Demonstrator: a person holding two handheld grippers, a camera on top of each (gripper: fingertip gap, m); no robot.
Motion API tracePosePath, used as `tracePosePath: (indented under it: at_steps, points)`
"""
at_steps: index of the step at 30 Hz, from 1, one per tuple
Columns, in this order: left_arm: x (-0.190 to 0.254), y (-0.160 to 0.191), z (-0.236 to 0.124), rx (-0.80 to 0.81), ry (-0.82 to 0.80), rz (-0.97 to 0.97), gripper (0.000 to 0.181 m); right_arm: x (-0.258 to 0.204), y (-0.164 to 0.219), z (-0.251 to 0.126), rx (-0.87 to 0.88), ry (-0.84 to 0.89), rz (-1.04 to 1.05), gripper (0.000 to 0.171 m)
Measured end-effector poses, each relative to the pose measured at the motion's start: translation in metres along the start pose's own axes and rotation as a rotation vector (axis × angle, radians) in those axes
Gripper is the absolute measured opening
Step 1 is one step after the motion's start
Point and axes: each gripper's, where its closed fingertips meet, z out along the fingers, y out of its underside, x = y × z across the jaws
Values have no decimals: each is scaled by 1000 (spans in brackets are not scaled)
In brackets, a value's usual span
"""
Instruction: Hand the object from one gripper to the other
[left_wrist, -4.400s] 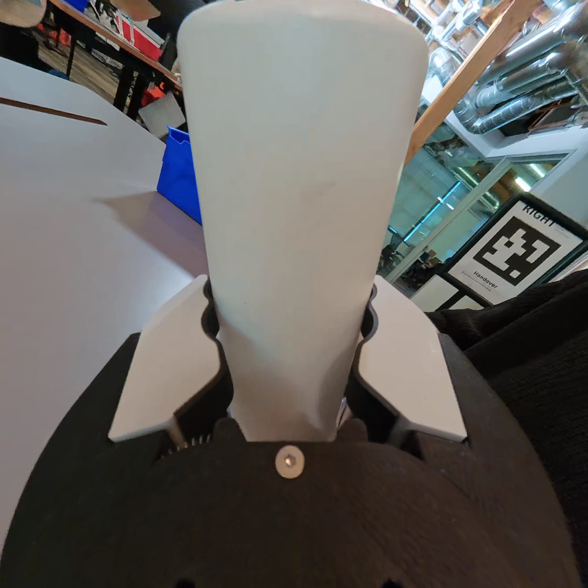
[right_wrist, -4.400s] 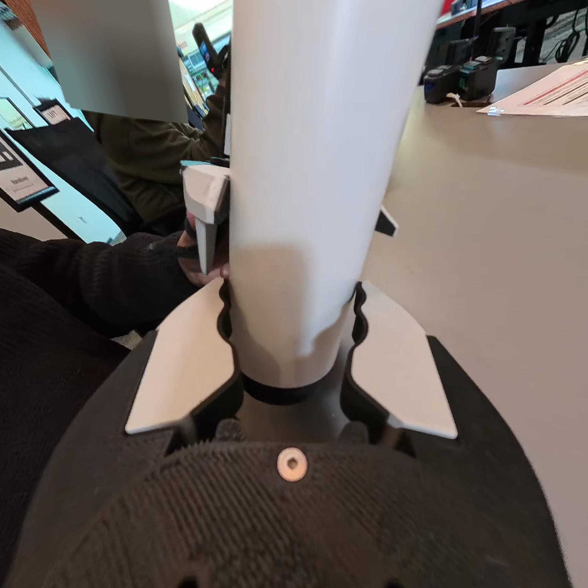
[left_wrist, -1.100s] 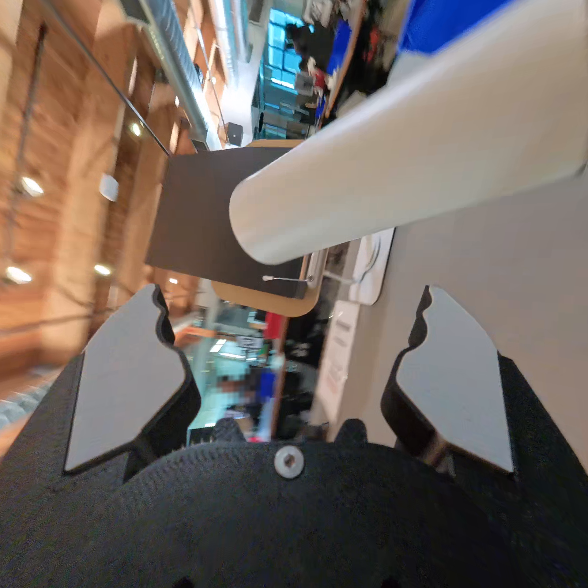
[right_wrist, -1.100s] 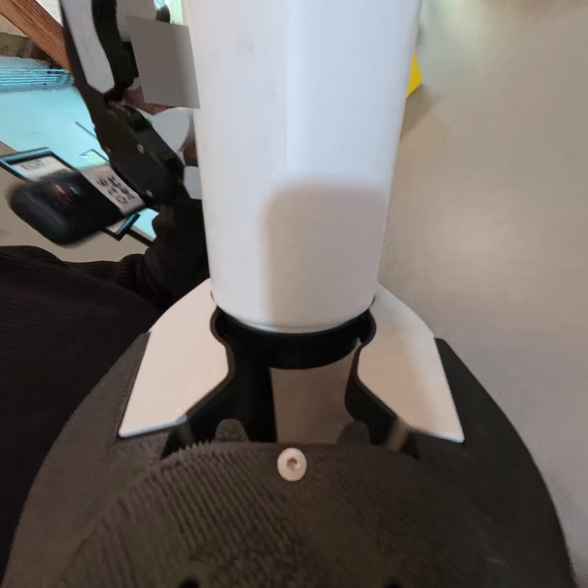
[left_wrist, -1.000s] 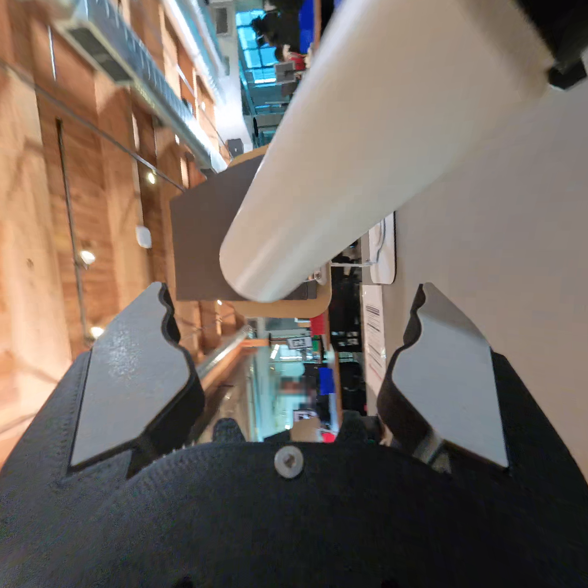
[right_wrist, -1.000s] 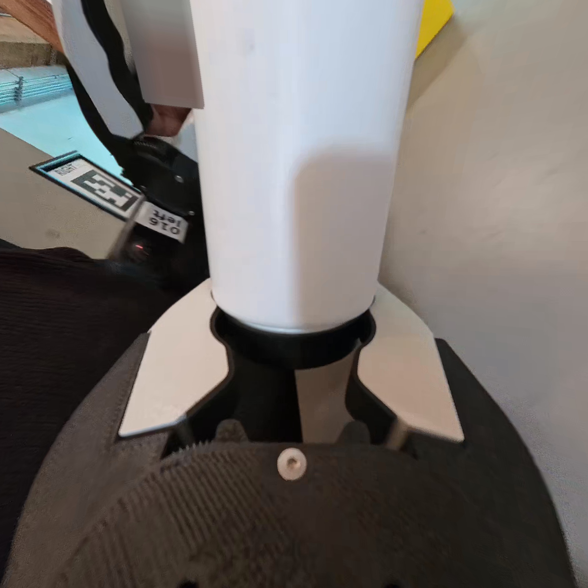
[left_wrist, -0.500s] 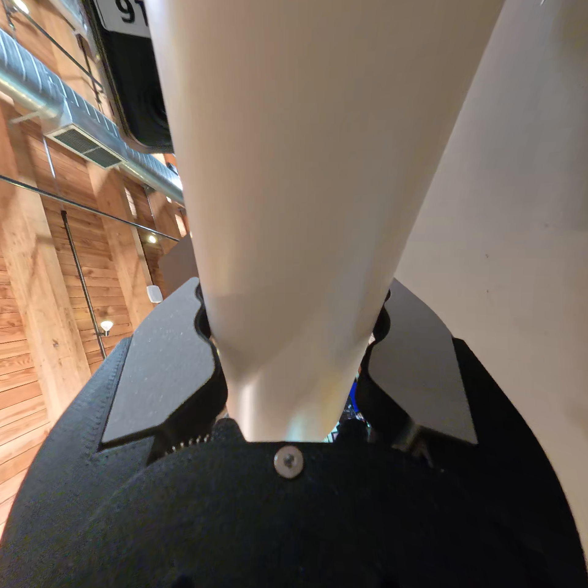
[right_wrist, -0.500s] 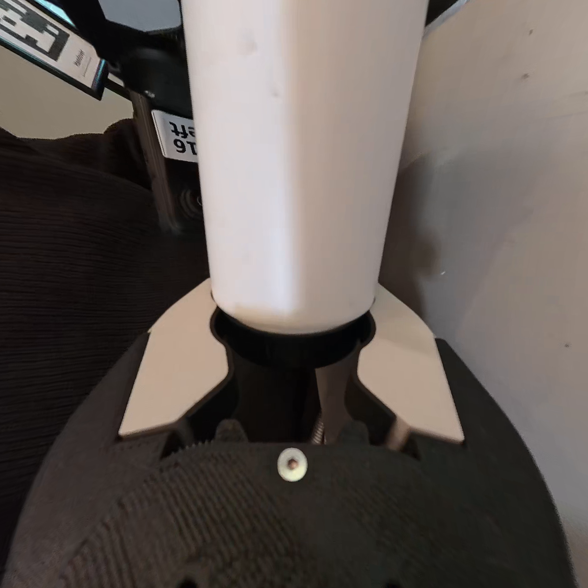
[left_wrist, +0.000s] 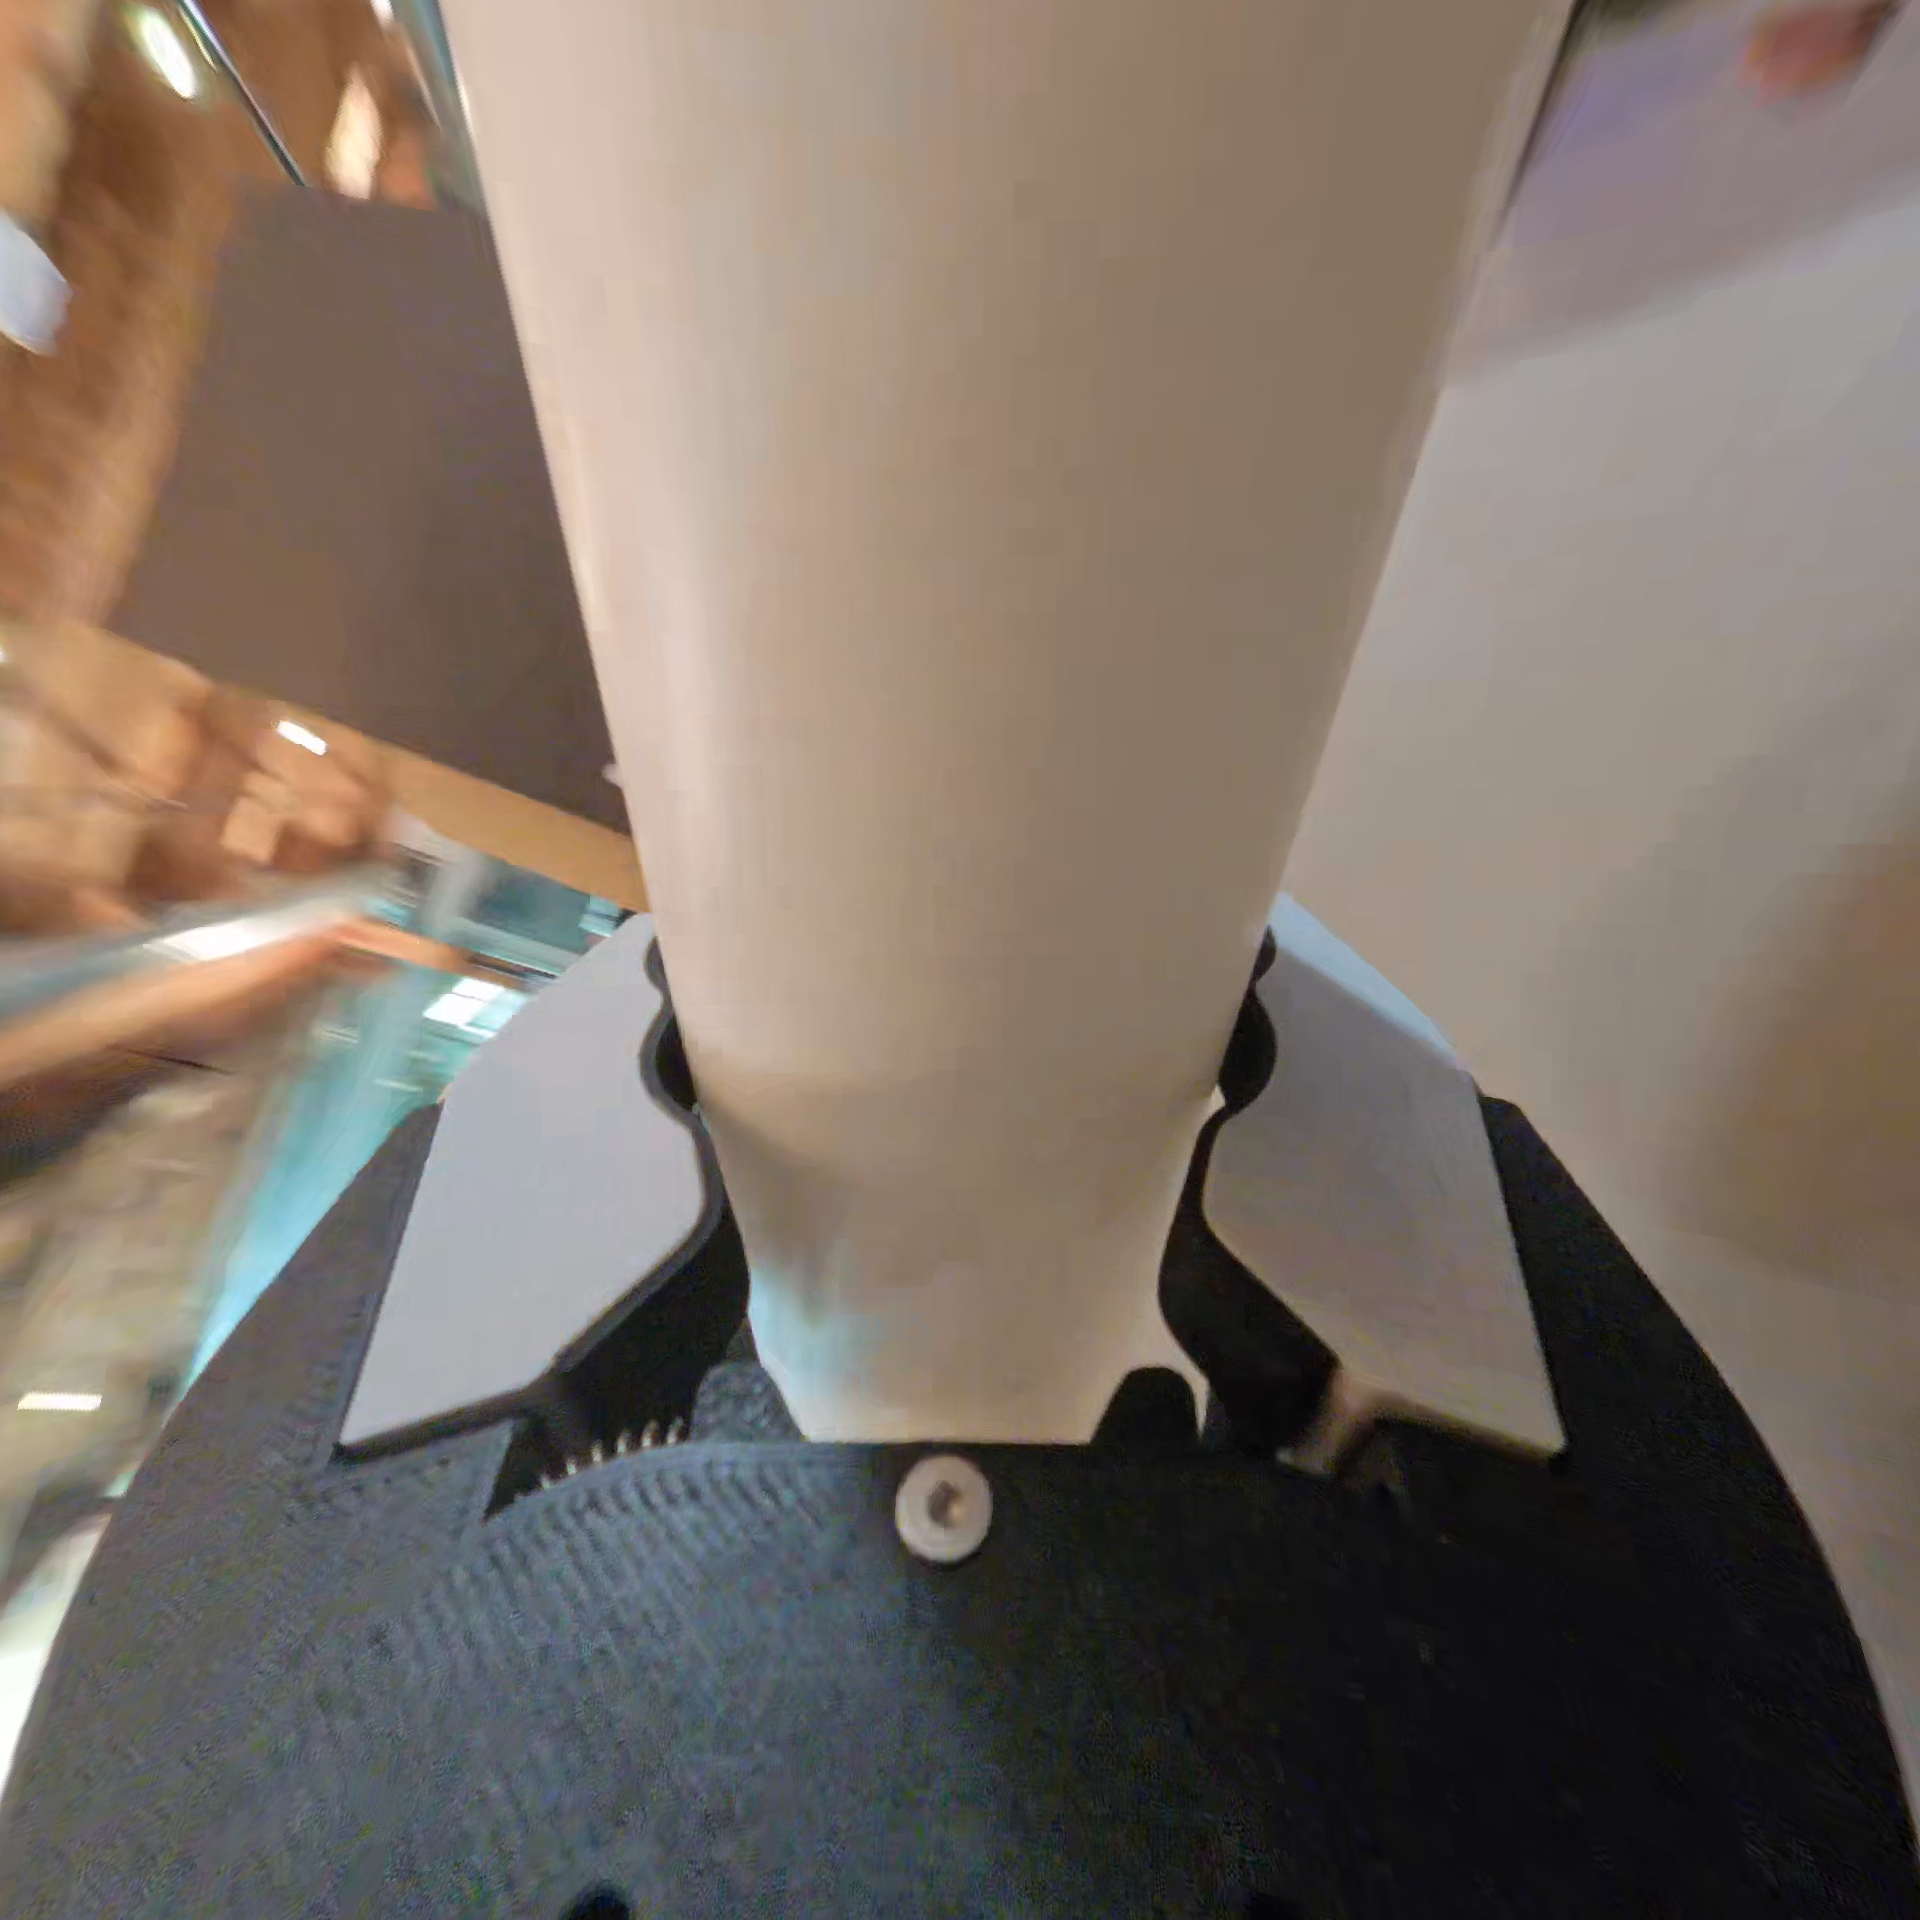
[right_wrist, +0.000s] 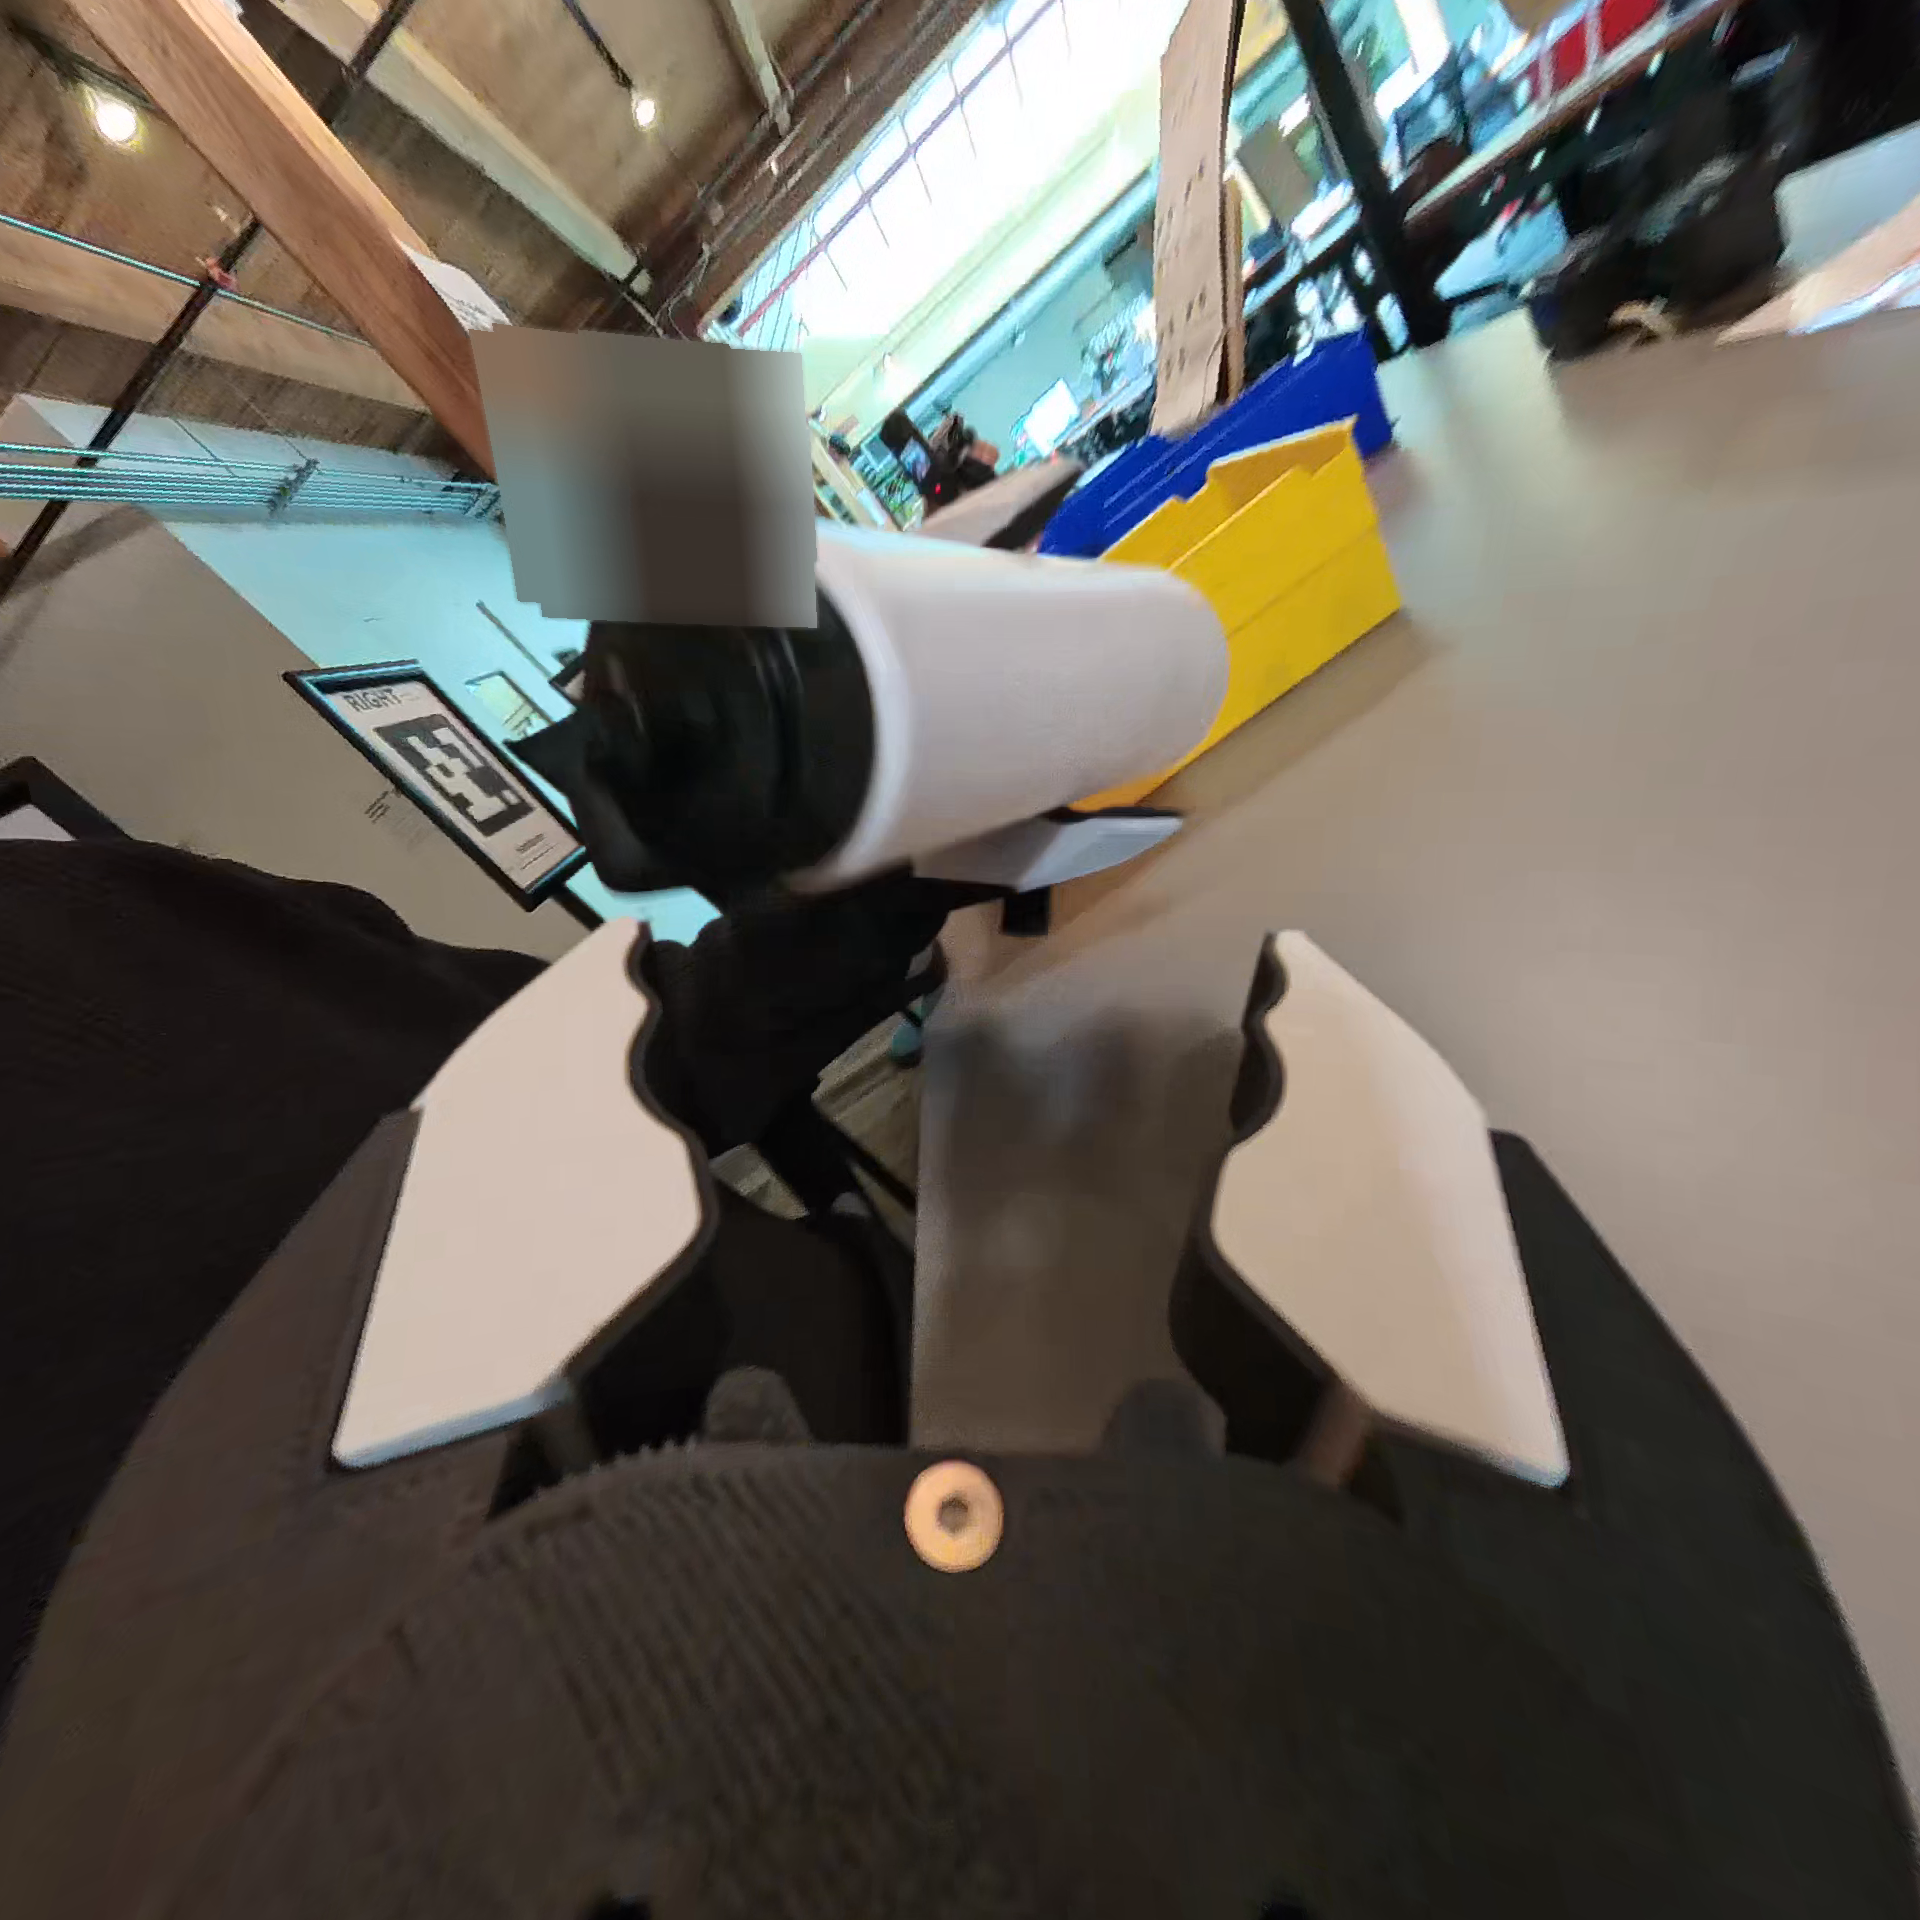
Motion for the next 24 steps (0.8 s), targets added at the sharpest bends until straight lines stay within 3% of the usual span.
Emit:
tracePosePath:
  at_steps: [3, 8, 12, 18, 24]
  points:
    - [6, 1, 3, 25, 136, -333, 103, 4, -7, -3, 67, 14, -54, 110]
    - [30, -26, -1, 117, 410, -698, 102, 10, -16, -3, 116, 148, -280, 111]
    - [56, -54, -6, 190, 572, -779, 102, -11, -34, -4, 197, 207, -519, 113]
    - [83, -90, -18, 264, 759, -864, 102, -32, -52, -6, 361, 100, -389, 132]
    - [110, -116, -28, 310, 924, -968, 101, -50, -51, 5, 307, 105, -452, 135]
